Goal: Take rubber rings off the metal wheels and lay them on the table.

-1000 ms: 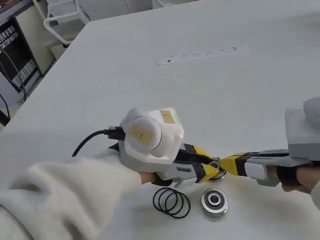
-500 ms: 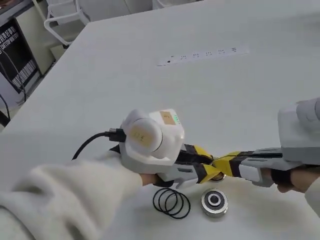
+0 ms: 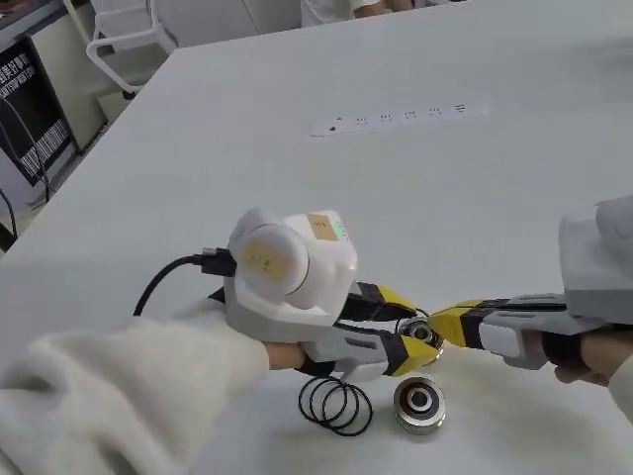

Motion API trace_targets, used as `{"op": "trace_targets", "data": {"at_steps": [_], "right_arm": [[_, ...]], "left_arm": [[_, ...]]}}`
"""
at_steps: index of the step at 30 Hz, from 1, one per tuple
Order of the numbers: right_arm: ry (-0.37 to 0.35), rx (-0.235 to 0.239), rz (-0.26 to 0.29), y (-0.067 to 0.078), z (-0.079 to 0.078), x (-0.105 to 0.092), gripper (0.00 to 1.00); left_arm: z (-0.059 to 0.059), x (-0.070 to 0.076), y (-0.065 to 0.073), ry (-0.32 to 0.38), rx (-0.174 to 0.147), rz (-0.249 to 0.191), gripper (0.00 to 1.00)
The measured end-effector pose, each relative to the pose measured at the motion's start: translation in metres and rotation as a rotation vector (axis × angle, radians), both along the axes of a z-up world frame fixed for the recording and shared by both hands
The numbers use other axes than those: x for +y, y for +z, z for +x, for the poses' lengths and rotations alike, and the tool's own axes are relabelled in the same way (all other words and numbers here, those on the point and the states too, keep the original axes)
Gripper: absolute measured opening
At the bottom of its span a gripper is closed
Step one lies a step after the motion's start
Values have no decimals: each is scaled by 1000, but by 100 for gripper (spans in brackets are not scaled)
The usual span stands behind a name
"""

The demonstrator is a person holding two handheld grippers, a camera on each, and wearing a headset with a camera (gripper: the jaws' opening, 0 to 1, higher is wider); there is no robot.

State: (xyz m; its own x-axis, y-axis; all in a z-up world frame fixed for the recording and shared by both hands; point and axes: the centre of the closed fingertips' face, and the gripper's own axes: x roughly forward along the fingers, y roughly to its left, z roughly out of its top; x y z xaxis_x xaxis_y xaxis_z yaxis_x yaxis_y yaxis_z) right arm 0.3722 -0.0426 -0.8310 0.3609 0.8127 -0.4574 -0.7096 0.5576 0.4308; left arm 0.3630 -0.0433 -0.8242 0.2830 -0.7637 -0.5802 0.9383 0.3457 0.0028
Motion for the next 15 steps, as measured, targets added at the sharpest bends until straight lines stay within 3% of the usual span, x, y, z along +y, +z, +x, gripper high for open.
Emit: {"op": "trace_targets", "data": {"at_steps": [5, 9, 15], "right_arm": [[-7, -3, 12, 5, -1, -3, 0], [-6, -10, 11, 9, -3, -2, 0], [6, -30, 2, 16, -6, 0, 0]], "left_arm": [[-4, 19, 26, 14, -30, -10, 26], [-8, 33, 46, 35, -52, -31, 34], [-17, 60, 75, 64, -102, -21, 40]]}}
